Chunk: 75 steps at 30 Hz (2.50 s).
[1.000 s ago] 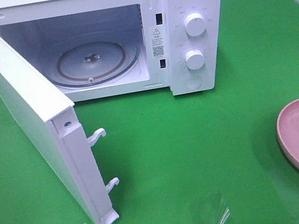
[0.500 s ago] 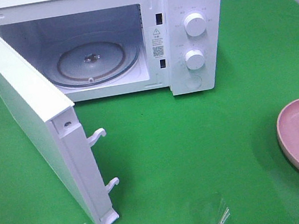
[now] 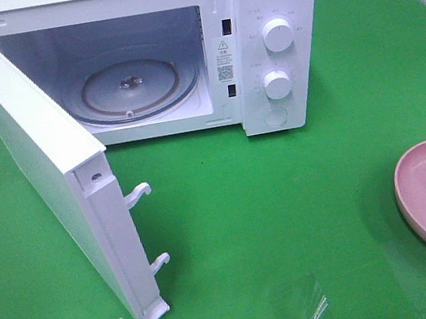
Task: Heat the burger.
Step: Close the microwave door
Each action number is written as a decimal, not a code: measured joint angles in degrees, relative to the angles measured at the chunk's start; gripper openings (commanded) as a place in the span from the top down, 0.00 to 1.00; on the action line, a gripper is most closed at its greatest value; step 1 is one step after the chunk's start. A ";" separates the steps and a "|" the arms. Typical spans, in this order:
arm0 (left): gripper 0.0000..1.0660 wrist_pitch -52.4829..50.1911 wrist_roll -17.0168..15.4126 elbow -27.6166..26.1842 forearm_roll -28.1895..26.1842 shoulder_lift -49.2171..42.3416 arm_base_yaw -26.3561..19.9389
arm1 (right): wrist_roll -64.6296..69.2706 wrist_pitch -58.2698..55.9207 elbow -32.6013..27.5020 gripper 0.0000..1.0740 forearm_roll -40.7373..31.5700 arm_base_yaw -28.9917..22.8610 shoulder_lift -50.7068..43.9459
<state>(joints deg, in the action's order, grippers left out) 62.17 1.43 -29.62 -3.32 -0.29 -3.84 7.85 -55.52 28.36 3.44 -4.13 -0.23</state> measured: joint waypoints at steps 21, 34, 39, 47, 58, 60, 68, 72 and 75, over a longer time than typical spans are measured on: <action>1.00 -25.21 0.00 -1.60 -0.06 20.86 0.00 | 0.00 0.00 0.00 0.30 0.00 0.00 0.00; 1.00 -61.42 0.00 9.68 -0.11 36.21 0.00 | 0.00 0.00 0.00 0.30 0.00 0.00 0.00; 1.00 -74.43 -1.43 12.55 -0.23 45.44 0.00 | 0.00 0.00 0.00 0.30 0.00 0.00 0.00; 1.00 -91.33 -8.65 13.98 6.93 57.93 0.00 | 0.00 0.00 0.00 0.30 -0.06 0.00 0.00; 1.00 -106.86 -21.49 13.98 27.73 72.31 0.06 | 0.00 0.00 0.00 0.30 -0.06 0.00 0.00; 1.00 -107.83 -21.83 13.81 28.19 74.20 0.06 | 0.00 0.00 0.00 0.30 -0.06 0.00 0.00; 1.00 -112.70 -22.52 12.32 28.07 81.19 2.12 | 0.00 0.06 0.00 0.30 -0.06 0.00 0.00; 1.00 -113.50 -18.96 12.20 25.78 83.77 6.53 | 0.00 0.06 0.00 0.30 -0.06 0.00 0.00; 1.00 -113.62 -16.39 12.20 20.05 85.71 10.31 | 0.00 0.06 0.00 0.30 -0.06 0.00 0.00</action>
<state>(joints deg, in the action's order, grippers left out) -51.45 -14.95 -17.42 16.73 85.43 6.47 7.85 -55.46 28.36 3.38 -4.13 -0.23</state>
